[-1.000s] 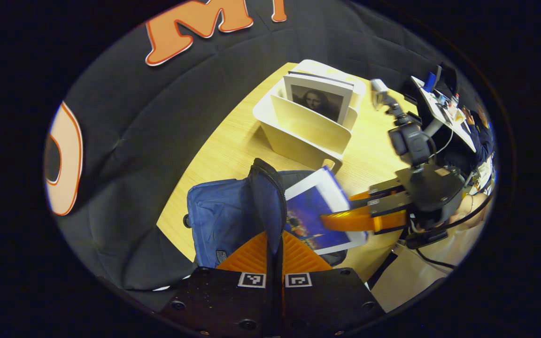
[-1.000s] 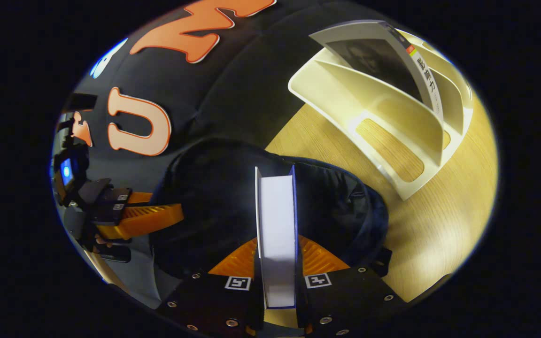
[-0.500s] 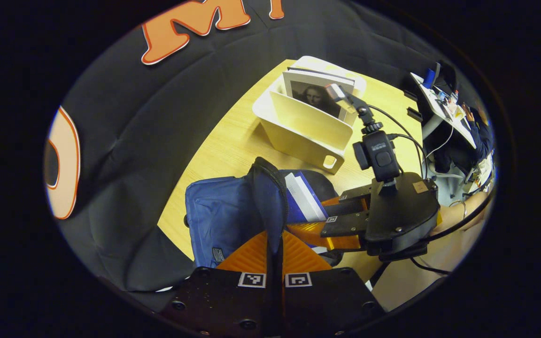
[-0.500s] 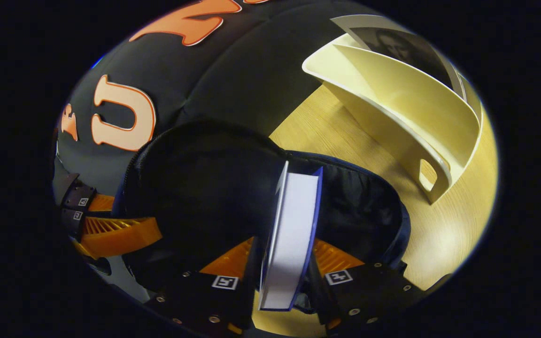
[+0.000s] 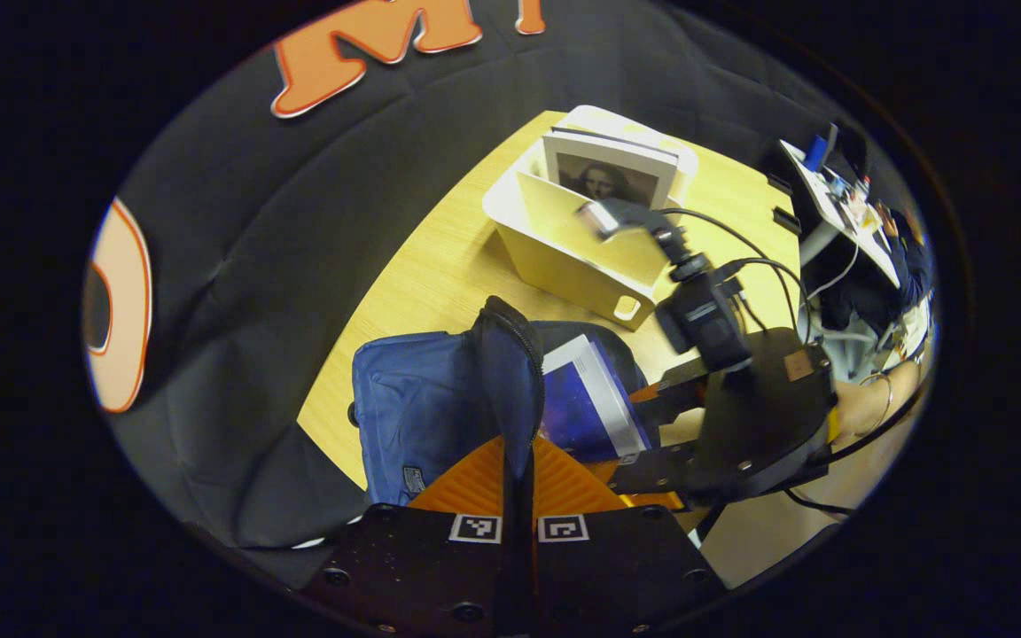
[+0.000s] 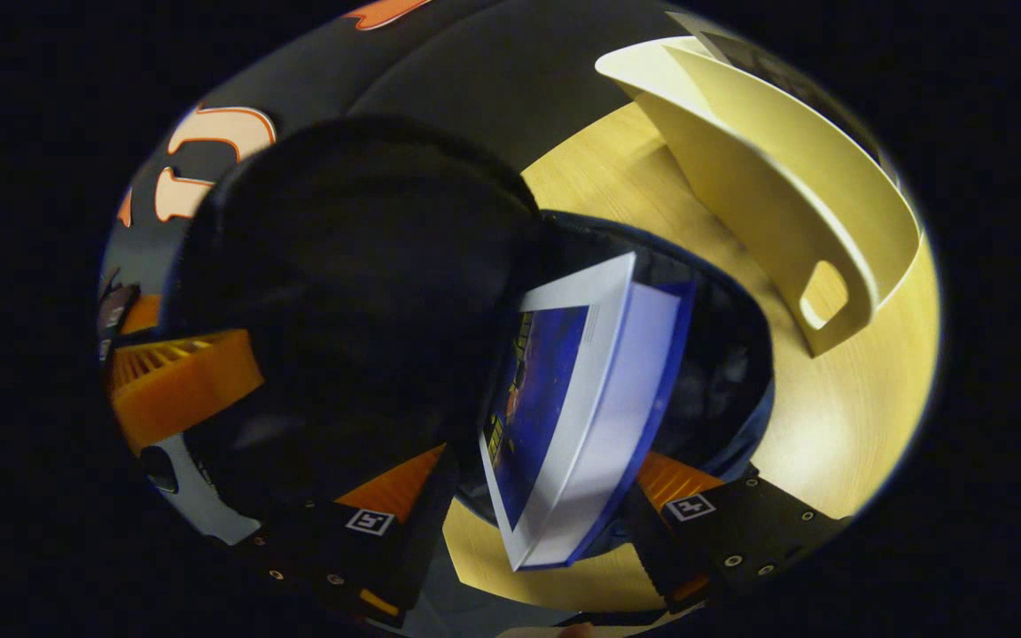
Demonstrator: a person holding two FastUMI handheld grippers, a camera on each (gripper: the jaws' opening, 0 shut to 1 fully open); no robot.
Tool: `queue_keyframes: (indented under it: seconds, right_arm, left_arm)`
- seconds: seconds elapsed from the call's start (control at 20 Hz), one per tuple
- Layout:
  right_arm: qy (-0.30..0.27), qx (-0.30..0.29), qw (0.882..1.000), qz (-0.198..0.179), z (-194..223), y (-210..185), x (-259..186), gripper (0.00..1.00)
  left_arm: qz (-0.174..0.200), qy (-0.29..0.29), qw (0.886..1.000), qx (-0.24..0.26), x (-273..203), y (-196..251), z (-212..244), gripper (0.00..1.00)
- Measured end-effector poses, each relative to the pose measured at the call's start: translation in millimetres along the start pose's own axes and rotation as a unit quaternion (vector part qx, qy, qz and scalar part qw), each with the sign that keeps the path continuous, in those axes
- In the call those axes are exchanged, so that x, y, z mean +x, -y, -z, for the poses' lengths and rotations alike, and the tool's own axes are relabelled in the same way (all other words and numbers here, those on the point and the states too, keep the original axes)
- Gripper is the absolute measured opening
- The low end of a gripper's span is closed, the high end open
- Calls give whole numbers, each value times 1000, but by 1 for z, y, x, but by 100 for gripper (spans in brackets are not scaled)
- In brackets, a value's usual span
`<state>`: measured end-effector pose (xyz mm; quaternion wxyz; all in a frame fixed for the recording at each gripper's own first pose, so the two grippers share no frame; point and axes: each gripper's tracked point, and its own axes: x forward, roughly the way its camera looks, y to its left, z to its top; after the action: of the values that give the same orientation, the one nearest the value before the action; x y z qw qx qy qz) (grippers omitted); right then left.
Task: Open the schoolbag, grab two books from the bookshelf and put them into the schoolbag.
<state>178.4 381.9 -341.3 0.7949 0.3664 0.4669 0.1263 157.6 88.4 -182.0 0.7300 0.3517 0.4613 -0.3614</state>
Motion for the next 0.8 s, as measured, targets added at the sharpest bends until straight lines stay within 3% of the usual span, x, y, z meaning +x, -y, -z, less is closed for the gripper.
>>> queue_keyframes:
  seconds: [0.1, 0.4, 0.55, 0.65, 0.8]
  right_arm:
    - [18, -1, 1000, 12, -10, 11, -22, 97]
    - [91, 7, 996, -24, -64, 22, -114, 97]
    - [165, -51, 985, 25, -126, 47, -185, 97]
    - [202, -101, 971, 76, -165, 67, -229, 97]
    - [209, -150, 956, 141, -218, 81, -257, 97]
  left_arm:
    - [-1, 3, 1000, -13, -1, -4, 1, 1]
    - [8, 2, 1000, -1, 5, 4, 4, 1]
    - [10, 2, 1000, 8, 8, 8, 3, 1]
    - [12, 3, 1000, 11, 10, 12, 4, 1]
    - [15, 4, 1000, 16, 14, 18, 5, 1]
